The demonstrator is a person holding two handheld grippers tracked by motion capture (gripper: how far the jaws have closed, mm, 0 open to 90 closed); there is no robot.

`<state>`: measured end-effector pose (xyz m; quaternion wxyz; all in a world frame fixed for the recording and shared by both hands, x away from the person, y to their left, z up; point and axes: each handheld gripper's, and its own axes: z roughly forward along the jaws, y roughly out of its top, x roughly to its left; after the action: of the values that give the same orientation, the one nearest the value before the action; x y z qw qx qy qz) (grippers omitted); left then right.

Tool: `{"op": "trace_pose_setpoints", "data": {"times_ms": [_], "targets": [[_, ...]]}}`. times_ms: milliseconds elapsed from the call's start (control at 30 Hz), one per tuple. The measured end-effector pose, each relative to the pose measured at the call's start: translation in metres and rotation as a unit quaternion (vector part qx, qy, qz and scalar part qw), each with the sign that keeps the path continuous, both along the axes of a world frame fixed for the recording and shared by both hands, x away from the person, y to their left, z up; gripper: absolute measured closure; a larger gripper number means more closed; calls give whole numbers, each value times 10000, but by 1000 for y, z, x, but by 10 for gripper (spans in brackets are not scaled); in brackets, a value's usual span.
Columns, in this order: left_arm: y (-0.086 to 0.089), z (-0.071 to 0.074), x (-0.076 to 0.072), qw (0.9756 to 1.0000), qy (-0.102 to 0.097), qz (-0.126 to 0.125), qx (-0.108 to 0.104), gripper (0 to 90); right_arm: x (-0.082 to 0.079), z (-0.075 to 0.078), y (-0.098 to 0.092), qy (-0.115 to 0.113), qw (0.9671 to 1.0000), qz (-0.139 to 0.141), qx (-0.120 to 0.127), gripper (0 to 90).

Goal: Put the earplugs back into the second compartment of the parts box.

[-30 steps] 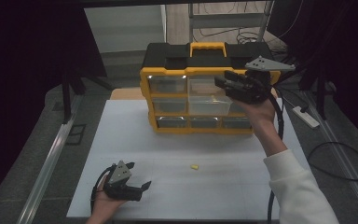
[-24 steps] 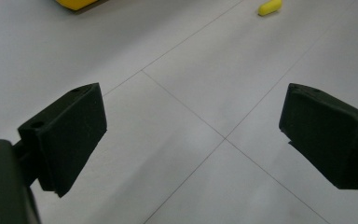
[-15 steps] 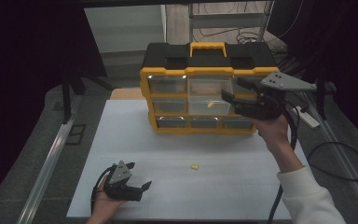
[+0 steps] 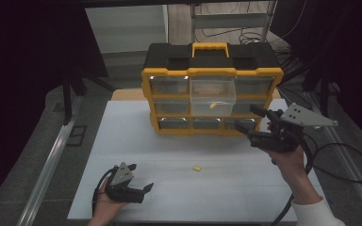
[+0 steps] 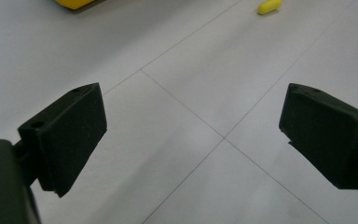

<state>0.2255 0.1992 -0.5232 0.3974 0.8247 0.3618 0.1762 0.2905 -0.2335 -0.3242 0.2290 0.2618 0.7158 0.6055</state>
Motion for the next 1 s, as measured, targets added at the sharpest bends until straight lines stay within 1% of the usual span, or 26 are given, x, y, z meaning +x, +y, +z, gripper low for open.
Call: {"op": "trace_pose_setpoints", "data": {"times_ms": [100, 133, 167, 200, 300, 333, 367, 467, 600, 733, 1000], "targets": [[0, 0, 0, 10000, -4, 4, 0, 76, -7, -11, 0, -5, 9999, 41, -152, 259], [0, 0, 0, 10000, -4, 4, 0, 76, -7, -11, 0, -5, 9999, 41, -152, 259], [0, 0, 0, 10000, -3, -1, 4, 76, -9, -19, 0, 70, 9998, 74, -171, 258], [0, 0, 0, 10000, -1, -2, 5, 76, -11, -23, 0, 113, 9997, 96, -185, 258], [0, 0, 0, 10000, -2, -2, 3, 76, -13, -29, 0, 156, 9996, 127, -193, 257], [0, 0, 0, 10000, 1, 0, -10, 76, -14, -35, 1, 200, 9994, 195, -228, 256], [0, 0, 0, 10000, 0, 0, -12, 76, -16, -43, 3, 252, 9986, 284, -381, 252], [0, 0, -1, 10000, -6, -1, -22, 76, -17, -53, 4, 343, 9978, 320, -474, 251], [-1, 0, -1, 10000, -19, -13, -14, 76, -13, -69, 10, 547, 9958, 392, -625, 250], [0, 0, -1, 10000, -27, -2, -26, 76, -10, -80, 16, 687, 9938, 437, -754, 249], [0, 0, -1, 10000, -26, -16, -31, 76, -7, -102, 34, 915, 9875, 618, -1128, 246]]}}
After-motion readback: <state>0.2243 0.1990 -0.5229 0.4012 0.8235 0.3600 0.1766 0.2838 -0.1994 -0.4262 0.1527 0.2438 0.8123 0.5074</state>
